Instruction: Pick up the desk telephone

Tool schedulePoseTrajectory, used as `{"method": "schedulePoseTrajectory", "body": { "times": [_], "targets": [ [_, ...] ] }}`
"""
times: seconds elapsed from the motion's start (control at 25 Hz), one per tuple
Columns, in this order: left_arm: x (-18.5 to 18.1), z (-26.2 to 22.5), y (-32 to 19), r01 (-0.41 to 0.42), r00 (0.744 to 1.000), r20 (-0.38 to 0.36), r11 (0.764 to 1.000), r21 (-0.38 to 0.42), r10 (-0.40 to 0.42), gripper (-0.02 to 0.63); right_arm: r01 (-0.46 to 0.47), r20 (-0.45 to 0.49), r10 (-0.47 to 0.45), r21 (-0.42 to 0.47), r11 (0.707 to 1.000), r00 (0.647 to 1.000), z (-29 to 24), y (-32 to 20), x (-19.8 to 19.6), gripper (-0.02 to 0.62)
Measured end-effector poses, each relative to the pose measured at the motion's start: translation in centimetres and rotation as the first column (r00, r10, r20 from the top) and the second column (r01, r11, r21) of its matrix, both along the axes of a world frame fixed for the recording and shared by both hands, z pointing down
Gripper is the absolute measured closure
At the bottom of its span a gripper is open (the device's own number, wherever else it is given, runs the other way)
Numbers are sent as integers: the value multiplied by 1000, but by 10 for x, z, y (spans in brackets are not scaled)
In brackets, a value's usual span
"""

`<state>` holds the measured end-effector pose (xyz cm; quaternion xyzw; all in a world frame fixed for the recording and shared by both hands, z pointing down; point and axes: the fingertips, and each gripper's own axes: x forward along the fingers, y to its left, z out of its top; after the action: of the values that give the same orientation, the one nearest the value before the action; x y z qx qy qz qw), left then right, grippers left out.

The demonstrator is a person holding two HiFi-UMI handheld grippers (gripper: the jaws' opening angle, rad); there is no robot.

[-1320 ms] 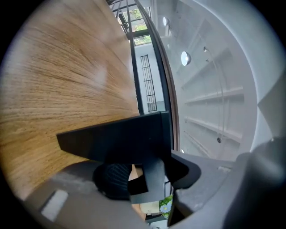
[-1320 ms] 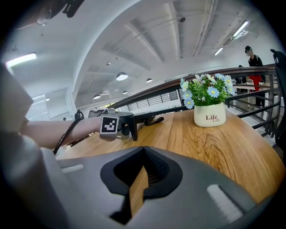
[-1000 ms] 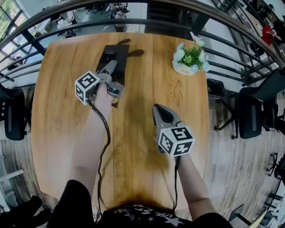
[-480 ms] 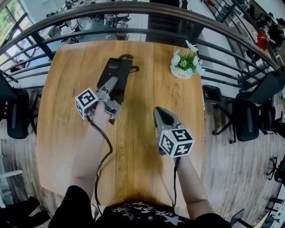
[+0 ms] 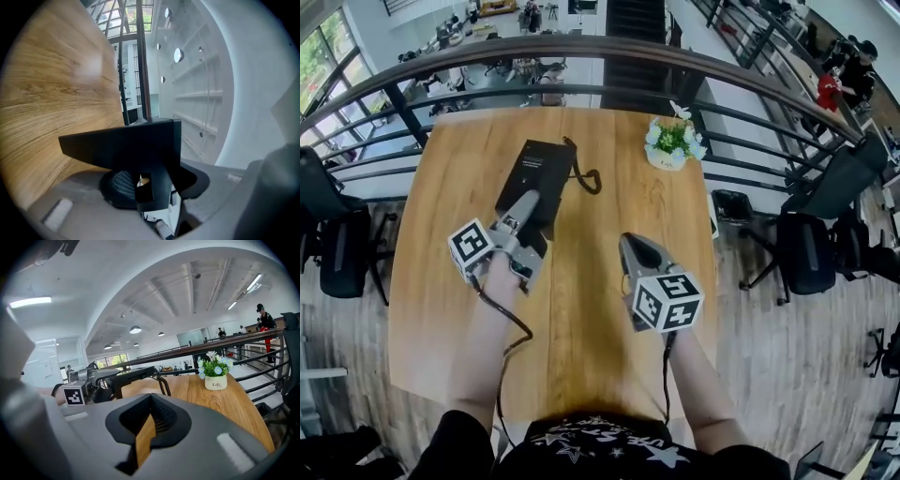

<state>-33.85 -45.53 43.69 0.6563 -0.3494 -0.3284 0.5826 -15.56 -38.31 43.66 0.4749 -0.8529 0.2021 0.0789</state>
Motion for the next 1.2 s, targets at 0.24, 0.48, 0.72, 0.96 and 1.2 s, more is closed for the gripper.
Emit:
{"method": "schedulePoseTrajectory", "body": {
  "times": [0.24,0.48,0.72,0.96,1.2],
  "targets": [
    [15,-20,113,-30,1000,1,997,67,30,410,10,-6,-9,46,999,1000,-16,102,9,595],
    [-1,-13,194,-20,999,45,992,124,15,410,52,-20,-51,46,998,998,-7,164,3,595],
    [-1,-5,239,9,998,56,993,118,-15,410,121,9,-121,33,992,993,-13,174,5,595],
    [21,-7,282,92,995,22,991,102,-95,410,185,45,-186,24,982,982,-15,190,21,595],
    [64,-21,321,181,982,21,974,134,-186,410,273,99,-275,36,961,956,-28,204,58,595]
  ]
}}
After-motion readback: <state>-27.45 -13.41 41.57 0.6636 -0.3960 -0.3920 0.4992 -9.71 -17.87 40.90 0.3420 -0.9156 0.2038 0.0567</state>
